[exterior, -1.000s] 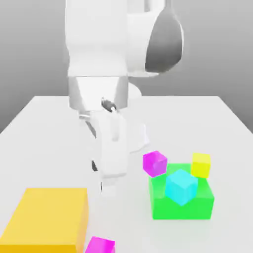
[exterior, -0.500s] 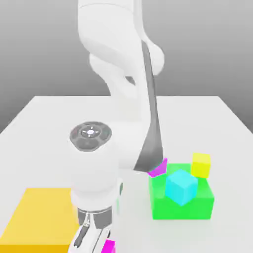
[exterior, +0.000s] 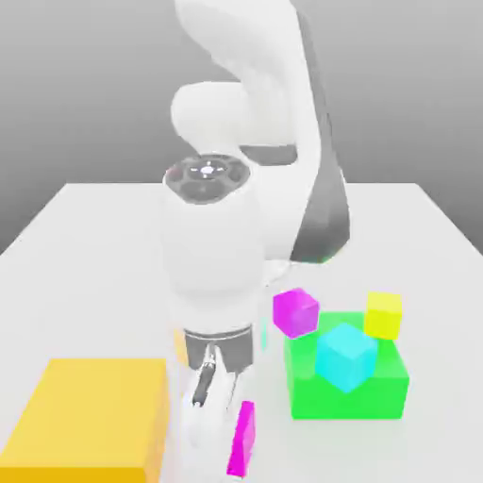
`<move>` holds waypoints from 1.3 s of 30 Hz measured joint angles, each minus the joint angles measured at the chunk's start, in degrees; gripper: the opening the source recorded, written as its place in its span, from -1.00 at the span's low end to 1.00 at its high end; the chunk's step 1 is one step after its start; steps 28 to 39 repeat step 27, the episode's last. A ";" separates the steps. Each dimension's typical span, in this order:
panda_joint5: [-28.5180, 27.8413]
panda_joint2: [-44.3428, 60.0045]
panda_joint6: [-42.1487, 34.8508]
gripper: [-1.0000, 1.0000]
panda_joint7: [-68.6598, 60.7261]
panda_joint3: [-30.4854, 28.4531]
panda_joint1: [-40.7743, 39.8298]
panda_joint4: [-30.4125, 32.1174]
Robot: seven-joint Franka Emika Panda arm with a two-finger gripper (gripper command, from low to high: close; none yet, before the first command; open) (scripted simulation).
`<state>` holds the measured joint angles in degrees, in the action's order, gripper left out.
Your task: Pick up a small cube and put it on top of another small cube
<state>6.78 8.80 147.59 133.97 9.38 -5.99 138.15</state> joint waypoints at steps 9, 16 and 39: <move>8.04 -18.44 -7.20 -1.00 -14.98 5.57 11.64 10.17; 7.64 -30.70 -11.37 -1.00 -21.71 10.13 19.47 18.48; 4.82 -24.06 0.80 1.00 -21.96 14.52 20.64 24.69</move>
